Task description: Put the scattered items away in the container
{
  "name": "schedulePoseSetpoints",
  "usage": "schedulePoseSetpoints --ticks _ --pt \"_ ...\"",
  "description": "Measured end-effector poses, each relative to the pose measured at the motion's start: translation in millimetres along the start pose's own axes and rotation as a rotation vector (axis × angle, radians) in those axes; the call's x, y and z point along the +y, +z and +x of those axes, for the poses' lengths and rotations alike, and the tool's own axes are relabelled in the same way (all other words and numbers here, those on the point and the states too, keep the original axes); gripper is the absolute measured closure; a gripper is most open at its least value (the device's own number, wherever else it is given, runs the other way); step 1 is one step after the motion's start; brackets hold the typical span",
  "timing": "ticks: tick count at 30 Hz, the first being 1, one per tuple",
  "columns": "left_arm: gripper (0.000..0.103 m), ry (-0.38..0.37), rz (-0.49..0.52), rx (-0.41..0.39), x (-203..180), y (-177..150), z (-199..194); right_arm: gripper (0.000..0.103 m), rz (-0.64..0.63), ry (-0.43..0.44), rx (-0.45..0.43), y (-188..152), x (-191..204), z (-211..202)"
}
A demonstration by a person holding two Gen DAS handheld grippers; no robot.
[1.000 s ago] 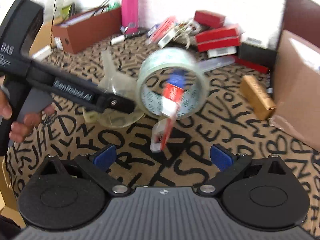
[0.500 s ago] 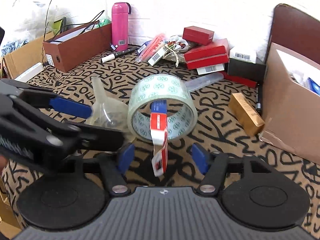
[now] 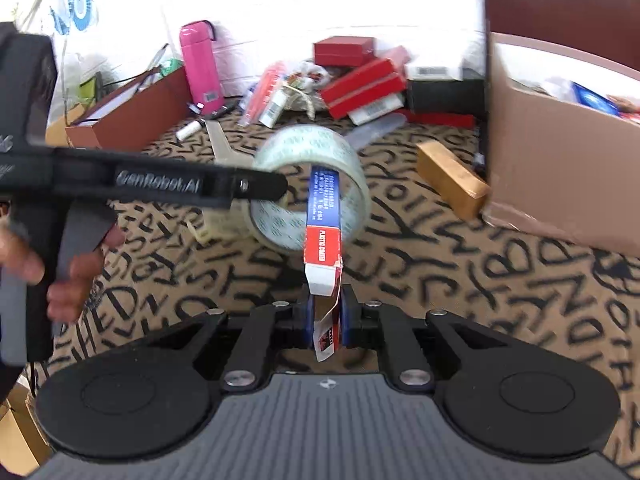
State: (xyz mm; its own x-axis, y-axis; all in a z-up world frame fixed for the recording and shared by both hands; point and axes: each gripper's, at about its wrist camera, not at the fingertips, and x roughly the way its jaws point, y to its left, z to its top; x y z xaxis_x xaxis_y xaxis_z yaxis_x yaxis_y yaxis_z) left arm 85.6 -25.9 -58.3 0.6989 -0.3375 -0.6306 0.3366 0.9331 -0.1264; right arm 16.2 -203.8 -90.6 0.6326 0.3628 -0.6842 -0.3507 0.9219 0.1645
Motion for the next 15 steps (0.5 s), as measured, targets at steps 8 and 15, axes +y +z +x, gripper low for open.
schedulePoseSetpoints --ticks 8,15 --pt "0.046 -0.031 0.047 0.106 -19 1 32 0.087 0.062 -0.091 0.033 -19 -24 -14" --pt "0.055 -0.034 0.026 0.154 -13 -19 17 0.072 0.063 -0.104 0.012 -17 -28 -11"
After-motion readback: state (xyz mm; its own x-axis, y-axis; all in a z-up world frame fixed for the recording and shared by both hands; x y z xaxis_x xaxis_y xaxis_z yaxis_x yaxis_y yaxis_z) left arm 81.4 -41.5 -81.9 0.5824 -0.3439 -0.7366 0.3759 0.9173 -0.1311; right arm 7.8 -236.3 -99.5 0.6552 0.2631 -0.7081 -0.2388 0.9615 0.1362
